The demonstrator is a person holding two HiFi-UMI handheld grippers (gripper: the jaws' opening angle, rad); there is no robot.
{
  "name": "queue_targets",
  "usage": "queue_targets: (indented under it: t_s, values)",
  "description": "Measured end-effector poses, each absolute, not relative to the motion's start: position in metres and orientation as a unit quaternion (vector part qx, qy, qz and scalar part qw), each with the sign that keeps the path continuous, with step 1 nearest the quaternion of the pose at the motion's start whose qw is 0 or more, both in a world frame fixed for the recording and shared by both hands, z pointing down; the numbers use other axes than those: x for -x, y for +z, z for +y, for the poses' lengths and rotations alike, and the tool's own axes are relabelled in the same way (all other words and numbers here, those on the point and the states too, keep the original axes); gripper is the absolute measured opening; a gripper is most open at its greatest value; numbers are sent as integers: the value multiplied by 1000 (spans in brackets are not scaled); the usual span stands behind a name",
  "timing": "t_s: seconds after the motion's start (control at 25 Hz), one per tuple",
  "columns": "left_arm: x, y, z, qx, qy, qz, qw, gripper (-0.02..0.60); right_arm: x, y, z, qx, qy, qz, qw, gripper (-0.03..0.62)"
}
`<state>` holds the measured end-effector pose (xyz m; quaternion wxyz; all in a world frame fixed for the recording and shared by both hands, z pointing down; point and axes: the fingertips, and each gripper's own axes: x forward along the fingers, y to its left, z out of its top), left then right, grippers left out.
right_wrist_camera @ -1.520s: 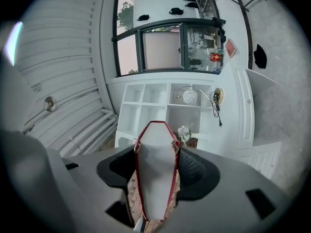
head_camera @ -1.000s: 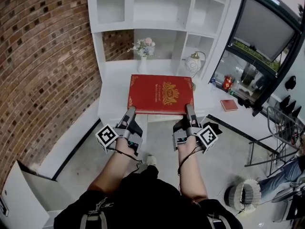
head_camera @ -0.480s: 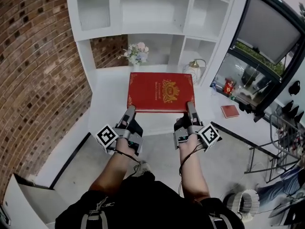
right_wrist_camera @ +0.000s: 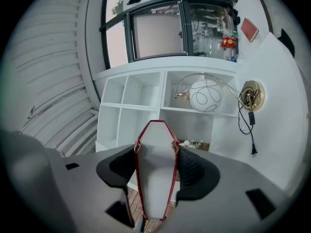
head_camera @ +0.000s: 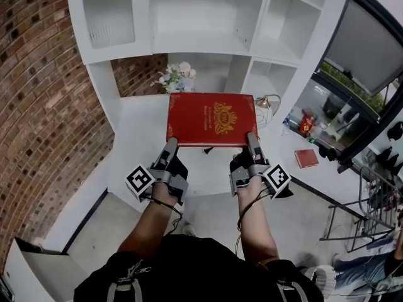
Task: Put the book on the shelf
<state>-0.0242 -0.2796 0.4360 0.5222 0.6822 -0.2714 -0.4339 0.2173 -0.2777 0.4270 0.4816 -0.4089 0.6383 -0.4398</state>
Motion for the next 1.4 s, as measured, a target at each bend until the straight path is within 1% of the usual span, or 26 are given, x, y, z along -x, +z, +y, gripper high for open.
queue_targets:
  t_s: [0.12,0.28,0.6,0.84,1.4]
  values:
    - [29,437,-309,-685,-428,-285,516,222,-214,419,-308,401,-440,644,480,262]
    - [35,420,-336,-685,-441,-268,513,222,-205,411,-339,401,-440,648,476,262]
    - [46,404,-364,-686,-457,-267,500,222,-194,392,-372,395,-431,661,471,264]
    - [54,387,-381,-693,-465,-273,479,222,-186,376,-396,375,-422,677,472,264]
    - [43,341,-442,-719,-471,-288,422,222,-196,341,-469,318,-419,696,489,264]
